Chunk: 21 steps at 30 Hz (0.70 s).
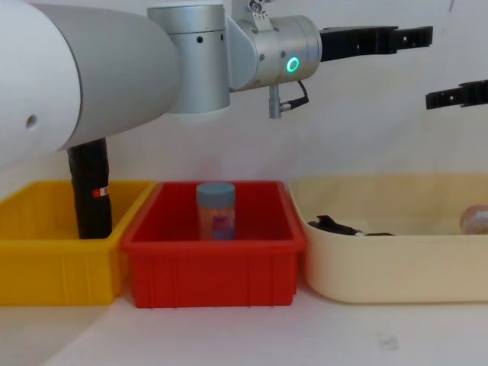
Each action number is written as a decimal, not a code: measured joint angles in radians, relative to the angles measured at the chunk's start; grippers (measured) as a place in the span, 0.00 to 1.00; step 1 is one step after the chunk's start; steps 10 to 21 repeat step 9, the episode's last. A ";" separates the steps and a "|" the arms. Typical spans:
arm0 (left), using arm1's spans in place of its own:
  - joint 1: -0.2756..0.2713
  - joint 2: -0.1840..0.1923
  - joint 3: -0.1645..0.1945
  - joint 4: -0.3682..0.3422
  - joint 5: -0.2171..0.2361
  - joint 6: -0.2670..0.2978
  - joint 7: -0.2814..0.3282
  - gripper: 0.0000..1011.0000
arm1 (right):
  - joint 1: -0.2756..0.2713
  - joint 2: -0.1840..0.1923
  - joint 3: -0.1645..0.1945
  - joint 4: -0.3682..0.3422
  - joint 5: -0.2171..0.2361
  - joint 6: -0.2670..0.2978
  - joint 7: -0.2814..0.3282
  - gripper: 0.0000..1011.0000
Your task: Pick up the garbage bag with the one hand and transfer it to the other hand.
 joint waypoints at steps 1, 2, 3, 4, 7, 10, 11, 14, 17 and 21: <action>0.000 0.000 0.000 0.000 0.000 0.000 0.000 0.99 | 0.000 0.000 0.000 0.000 0.000 0.000 0.000 0.99; 0.000 0.000 0.000 0.000 0.000 0.000 0.000 0.99 | 0.000 0.000 0.000 0.000 0.000 0.000 0.000 0.99; 0.000 0.000 0.000 0.000 0.000 0.000 0.000 0.99 | 0.000 0.000 0.000 0.000 0.000 0.000 0.000 0.99; 0.000 0.000 0.000 0.000 0.000 0.000 0.000 0.99 | 0.000 0.000 0.000 0.000 0.000 0.001 0.000 0.99; 0.000 0.000 0.000 0.000 0.000 0.000 0.000 0.99 | 0.001 0.000 0.001 0.001 0.000 0.001 -0.001 0.99; 0.000 0.000 0.000 0.000 0.000 0.000 0.000 0.99 | 0.001 0.000 0.001 0.001 0.000 0.001 -0.001 0.99; 0.000 0.000 0.000 0.000 0.000 0.000 0.000 0.99 | 0.001 0.000 0.001 0.001 0.000 0.001 -0.001 0.99; 0.000 0.000 0.000 0.000 0.000 0.000 0.000 0.99 | 0.001 0.000 0.001 0.001 0.000 0.001 -0.001 0.99; 0.000 0.000 0.000 0.000 0.000 0.000 0.000 0.99 | 0.001 0.000 0.001 0.001 0.000 0.001 -0.001 0.99; 0.000 0.000 0.000 0.000 0.000 0.000 0.000 0.99 | 0.001 0.000 0.001 0.001 0.000 0.001 -0.001 0.99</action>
